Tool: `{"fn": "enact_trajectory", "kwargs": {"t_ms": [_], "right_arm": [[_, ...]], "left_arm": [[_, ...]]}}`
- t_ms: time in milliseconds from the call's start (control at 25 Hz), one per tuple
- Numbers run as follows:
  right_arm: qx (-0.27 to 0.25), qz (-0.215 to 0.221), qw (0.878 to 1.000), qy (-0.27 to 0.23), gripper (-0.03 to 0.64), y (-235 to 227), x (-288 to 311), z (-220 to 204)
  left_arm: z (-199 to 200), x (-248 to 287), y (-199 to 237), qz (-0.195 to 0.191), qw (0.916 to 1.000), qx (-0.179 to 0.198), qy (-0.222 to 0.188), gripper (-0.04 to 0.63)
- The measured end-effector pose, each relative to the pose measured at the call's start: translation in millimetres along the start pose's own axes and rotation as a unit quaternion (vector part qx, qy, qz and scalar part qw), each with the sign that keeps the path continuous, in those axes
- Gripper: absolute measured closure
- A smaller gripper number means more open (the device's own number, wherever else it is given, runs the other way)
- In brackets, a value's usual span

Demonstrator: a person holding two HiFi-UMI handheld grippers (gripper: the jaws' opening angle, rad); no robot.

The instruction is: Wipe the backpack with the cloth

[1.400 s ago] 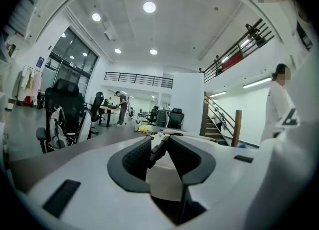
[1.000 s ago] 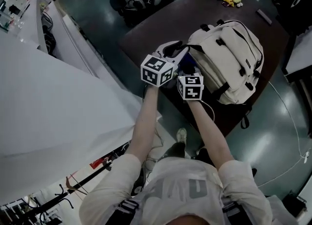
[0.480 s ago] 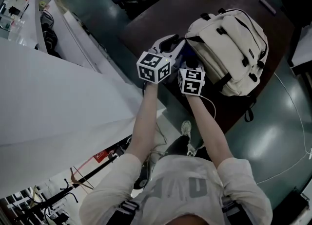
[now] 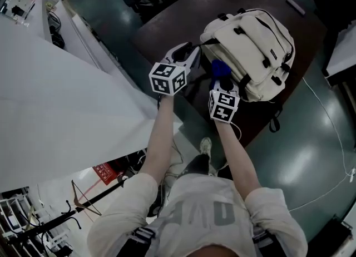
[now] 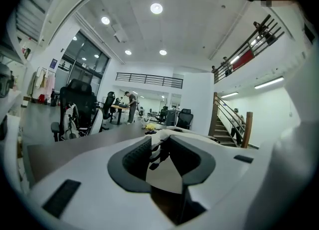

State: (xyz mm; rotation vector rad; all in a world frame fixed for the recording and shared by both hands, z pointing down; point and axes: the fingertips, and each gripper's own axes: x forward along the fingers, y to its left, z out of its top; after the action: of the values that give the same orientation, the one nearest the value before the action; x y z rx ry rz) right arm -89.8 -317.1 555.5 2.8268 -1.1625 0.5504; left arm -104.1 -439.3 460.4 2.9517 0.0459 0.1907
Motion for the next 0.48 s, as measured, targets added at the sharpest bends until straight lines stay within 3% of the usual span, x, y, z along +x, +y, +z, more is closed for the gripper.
{"fn": "enact_trajectory", "kwargs": {"t_ms": [240, 280, 480], "right_arm": [[-0.006, -0.016, 1.000, 0.003, 0.578, -28, -34, -8], [-0.008, -0.017, 1.000, 0.004, 0.578, -33, -39, -9], [-0.010, -0.029, 0.999, 0.010, 0.578, -56, -60, -13]], "left_arm": [[-11, -11, -9, 0.029, 0.9994, -0.018, -0.002, 0.485], [-11, -13, -10, 0.035, 0.9992, -0.019, -0.004, 0.510], [-7, -17, -31, 0.048, 0.9989, 0.002, -0.003, 0.520]]}}
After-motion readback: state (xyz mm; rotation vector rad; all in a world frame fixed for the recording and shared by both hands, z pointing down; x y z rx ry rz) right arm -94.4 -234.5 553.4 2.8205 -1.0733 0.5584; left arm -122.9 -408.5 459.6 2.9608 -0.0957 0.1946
